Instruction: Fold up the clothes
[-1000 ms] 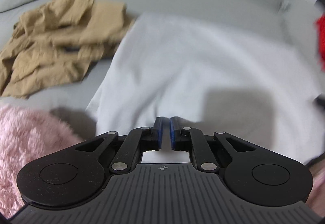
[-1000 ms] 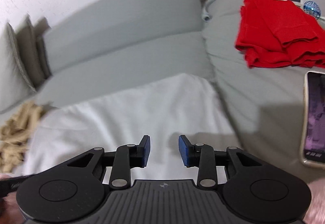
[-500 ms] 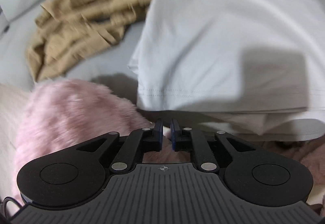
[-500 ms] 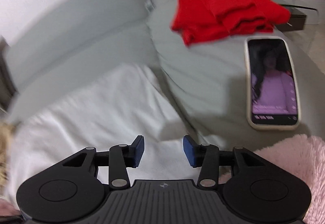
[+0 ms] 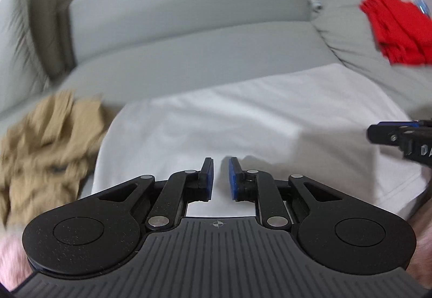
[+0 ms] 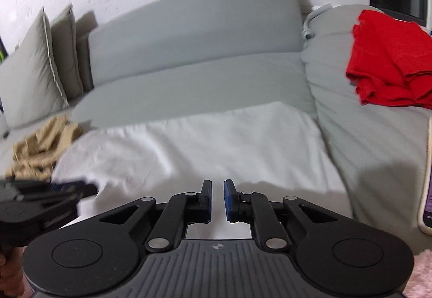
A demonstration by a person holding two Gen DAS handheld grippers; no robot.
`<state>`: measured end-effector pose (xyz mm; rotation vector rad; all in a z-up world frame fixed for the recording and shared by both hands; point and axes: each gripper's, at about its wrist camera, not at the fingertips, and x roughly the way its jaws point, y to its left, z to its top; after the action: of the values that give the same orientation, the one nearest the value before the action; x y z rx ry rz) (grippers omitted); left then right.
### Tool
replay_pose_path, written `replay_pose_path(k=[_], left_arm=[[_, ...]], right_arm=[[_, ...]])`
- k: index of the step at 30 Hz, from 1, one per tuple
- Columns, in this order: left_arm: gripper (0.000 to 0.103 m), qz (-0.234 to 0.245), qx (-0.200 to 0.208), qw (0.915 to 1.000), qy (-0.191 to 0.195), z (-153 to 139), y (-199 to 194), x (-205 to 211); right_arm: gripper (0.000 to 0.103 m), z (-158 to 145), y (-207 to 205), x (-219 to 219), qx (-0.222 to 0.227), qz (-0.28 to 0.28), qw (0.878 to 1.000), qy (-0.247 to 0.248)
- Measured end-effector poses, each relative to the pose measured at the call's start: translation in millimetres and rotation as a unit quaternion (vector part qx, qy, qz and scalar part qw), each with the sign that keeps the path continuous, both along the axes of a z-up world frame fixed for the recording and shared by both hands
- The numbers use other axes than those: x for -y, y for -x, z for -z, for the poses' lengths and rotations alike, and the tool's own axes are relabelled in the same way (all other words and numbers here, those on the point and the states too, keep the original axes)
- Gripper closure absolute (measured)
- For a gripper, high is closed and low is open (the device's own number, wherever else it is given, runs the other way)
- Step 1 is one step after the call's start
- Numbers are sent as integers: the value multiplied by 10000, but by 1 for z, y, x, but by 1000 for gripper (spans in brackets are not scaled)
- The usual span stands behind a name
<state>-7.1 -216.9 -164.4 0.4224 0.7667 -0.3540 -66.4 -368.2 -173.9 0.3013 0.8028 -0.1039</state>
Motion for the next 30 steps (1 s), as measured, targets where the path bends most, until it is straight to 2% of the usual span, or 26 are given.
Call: replay_pose_path(k=[1,2,5,9,10,12,13,15,17,21,25,30], left_arm=[[83,-53,-104,9995,-281,9,-2,1],[83,-110,-213,9981,-564,17,-5,2],[83,-78,-101,9962,-863,21,2,-8],[84,-164,-274,9933,-1113,21,7,-20],[92,-221,-388,9922,-1161,21,7,-22],[98,-351,-730,9891,-1228,24,7,-29],[98,-427,-829,9888,-1162,23,8,-32],[97,-591,-993,9890,-921,17,9,-40],[89,-827,-1084,9897,-442,6,13,-53],[86,-954,-698,9927,244,-14,16,-61],[79,-735,-436,9955,400,-19,5,-45],[79,-407,-244,9986,217,-7,-2,-21]], right_arm=[[91,6,-4,0,-254,-7,9997,39],[92,7,-1,-1,-314,-13,9995,59],[93,7,5,-3,-446,-15,9989,113],[93,6,12,-3,-608,222,9973,342],[93,5,13,-3,-652,348,9963,447],[92,4,17,4,-758,750,9925,601],[92,3,19,7,-806,947,9900,671],[90,-1,25,18,-694,1220,9892,435],[87,-4,32,26,-528,1402,9884,235],[82,-8,36,24,-213,1302,9911,168],[82,-8,28,14,-122,1051,9942,175],[82,-5,14,-1,-39,832,9961,284]])
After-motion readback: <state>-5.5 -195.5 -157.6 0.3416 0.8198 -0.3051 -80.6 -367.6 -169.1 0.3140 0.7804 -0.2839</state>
